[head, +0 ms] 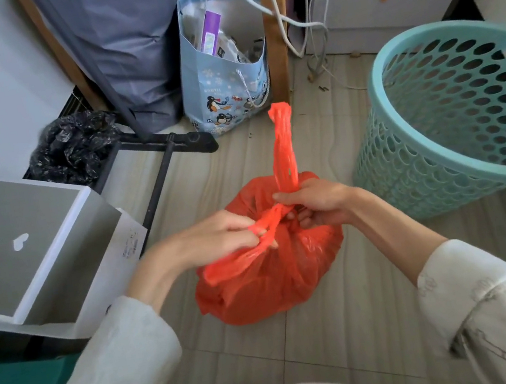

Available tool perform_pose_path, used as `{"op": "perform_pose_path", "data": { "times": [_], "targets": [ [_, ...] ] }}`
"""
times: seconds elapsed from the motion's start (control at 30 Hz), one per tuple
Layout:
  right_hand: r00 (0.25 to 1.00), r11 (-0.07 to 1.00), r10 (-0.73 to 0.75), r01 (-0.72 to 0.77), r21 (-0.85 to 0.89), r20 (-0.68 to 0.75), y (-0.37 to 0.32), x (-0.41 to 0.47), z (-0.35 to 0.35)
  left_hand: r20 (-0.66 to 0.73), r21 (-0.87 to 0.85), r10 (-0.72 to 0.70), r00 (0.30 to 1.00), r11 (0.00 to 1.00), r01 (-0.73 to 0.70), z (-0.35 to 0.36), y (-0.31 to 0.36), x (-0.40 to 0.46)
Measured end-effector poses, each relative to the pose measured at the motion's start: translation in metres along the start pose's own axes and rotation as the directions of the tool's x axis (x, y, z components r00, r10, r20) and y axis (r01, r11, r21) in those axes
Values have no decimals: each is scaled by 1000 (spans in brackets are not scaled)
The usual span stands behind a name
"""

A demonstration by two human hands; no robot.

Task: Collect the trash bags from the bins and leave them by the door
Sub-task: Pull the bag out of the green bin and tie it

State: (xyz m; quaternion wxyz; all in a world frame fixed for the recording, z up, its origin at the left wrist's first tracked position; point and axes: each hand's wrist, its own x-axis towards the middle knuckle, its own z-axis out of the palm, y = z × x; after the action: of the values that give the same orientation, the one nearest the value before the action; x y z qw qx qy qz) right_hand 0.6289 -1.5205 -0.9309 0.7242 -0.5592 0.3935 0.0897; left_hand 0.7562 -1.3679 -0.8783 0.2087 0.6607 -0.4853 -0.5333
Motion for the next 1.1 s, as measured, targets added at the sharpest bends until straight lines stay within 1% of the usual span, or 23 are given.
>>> {"op": "perform_pose_path", "data": {
  "times": [0.03, 0.07, 0.1, 0.13, 0.17, 0.2, 0.27, 0.33, 0.4, 0.5, 0.57, 0.67, 0.73, 0.9, 1.03, 1.1],
  "targets": [
    [1000, 999, -3, 4, -39, 15, -2, -2, -3, -6, -150, -45, 999, 988, 44, -6, -5, 0],
    [1000, 996, -7, 9, -84, 20, -3, -3, -5, -75, -265, -79, 994, 963, 57, -11, -10, 3],
    [1000, 992, -9, 12, -124, 25, -5, -5, -7, -193, -280, -94, 977, 959, 37, -13, -16, 7],
    [999, 989, -7, 12, -148, 39, -6, -7, -8, -322, -210, -71, 944, 978, 2, -12, -21, 12],
    [998, 987, -3, 13, -157, 65, -7, -9, -9, -418, -116, -20, 908, 993, -31, -9, -24, 19],
    [995, 987, 1, 14, -158, 97, -8, -11, -10, -461, -45, 38, 886, 997, -67, -3, -26, 26],
    [986, 985, 11, 18, -170, 165, -10, -14, -14, -456, 33, 117, 882, 993, -114, 9, -29, 37],
    [975, 982, 13, 30, -188, 223, -11, -17, -18, -431, 47, 149, 890, 989, -143, 19, -31, 47],
    [970, 980, 11, 38, -197, 242, -10, -19, -22, -409, 71, 185, 894, 983, -171, 29, -34, 56],
    [971, 977, 3, 49, -210, 240, -10, -21, -26, -397, 128, 221, 891, 974, -185, 40, -38, 65],
    [973, 974, -6, 58, -218, 231, -10, -22, -26, -420, 142, 223, 880, 974, -179, 46, -40, 67],
    [976, 964, -23, 80, -253, 218, -11, -23, -24, -466, 32, 175, 867, 983, -181, 52, -38, 65],
    [976, 956, -38, 98, -278, 214, -11, -22, -21, -485, 13, 171, 857, 982, -189, 55, -38, 64],
    [974, 931, -67, 139, -337, 215, -11, -23, -18, -535, 85, 221, 815, 974, -208, 55, -37, 67],
    [973, 921, -97, 168, -351, 211, -11, -25, -18, -537, 140, 238, 809, 971, -193, 56, -36, 68],
    [971, 880, -159, 221, -422, 177, -9, -26, -17, -535, 173, 243, 809, 969, -177, 54, -36, 67]
  ]
}}
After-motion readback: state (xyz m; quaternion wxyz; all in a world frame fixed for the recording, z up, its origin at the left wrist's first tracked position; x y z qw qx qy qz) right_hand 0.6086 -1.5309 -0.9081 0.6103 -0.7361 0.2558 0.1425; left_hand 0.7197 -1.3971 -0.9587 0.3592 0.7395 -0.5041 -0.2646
